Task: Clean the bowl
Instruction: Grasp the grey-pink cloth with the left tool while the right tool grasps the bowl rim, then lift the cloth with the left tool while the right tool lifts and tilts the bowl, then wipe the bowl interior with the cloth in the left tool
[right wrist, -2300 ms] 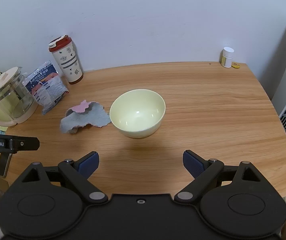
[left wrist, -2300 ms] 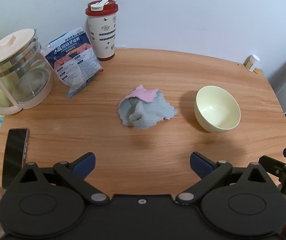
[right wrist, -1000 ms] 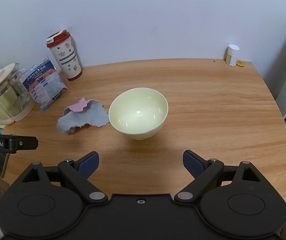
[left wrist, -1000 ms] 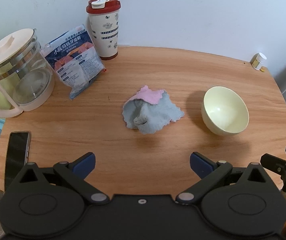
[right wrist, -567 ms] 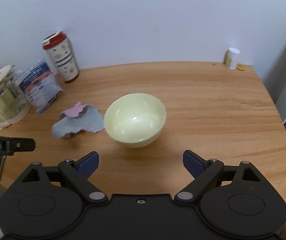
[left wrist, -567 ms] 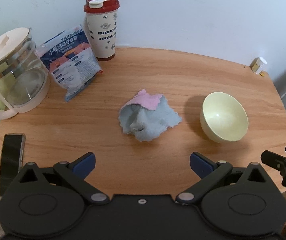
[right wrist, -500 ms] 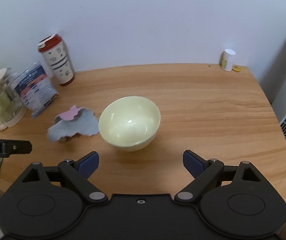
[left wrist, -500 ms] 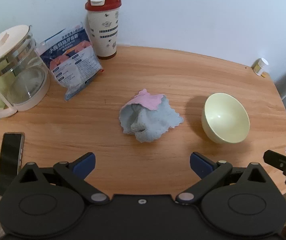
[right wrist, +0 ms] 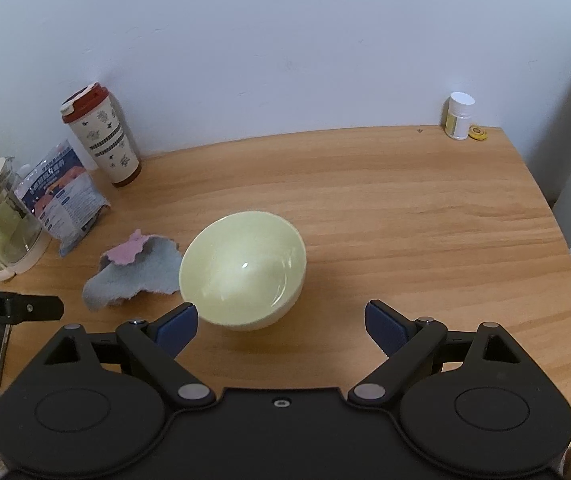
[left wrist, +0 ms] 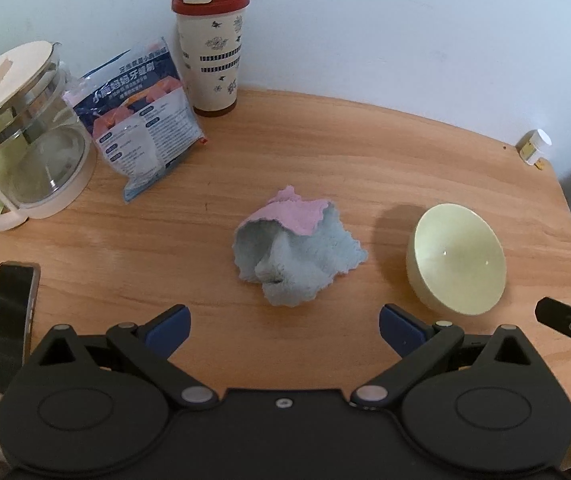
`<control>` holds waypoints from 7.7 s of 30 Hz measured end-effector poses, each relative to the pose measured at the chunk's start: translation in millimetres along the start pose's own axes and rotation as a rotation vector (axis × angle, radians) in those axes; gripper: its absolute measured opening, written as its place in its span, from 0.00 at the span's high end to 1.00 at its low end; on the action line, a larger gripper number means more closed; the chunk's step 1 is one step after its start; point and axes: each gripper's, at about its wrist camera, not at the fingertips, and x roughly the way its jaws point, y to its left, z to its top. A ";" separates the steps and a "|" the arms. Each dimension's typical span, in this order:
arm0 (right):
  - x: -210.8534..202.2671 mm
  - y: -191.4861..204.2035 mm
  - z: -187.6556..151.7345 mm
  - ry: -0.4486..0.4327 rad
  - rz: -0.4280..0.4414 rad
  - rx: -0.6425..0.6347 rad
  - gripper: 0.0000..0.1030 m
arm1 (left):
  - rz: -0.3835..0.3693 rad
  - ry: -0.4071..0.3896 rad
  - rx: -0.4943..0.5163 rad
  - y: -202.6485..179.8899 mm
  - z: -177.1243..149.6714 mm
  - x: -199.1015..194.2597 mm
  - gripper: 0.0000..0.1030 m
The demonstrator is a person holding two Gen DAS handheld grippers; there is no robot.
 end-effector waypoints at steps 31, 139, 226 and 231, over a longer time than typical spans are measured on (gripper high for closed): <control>120.4 -18.4 31.7 0.181 0.165 0.043 0.39 | 0.014 -0.082 0.278 -6.4 11.3 96.6 0.02; 12.2 59.4 -5.2 -0.203 -0.045 -0.814 0.83 | -0.470 0.072 0.054 -37.4 50.2 90.4 0.86; 114.4 -29.9 0.3 0.135 0.238 0.165 0.84 | -0.487 0.102 -0.255 16.9 54.4 97.4 0.86; 114.6 -29.2 4.8 0.151 0.267 0.111 0.84 | -0.441 0.082 -0.245 8.3 51.9 96.4 0.86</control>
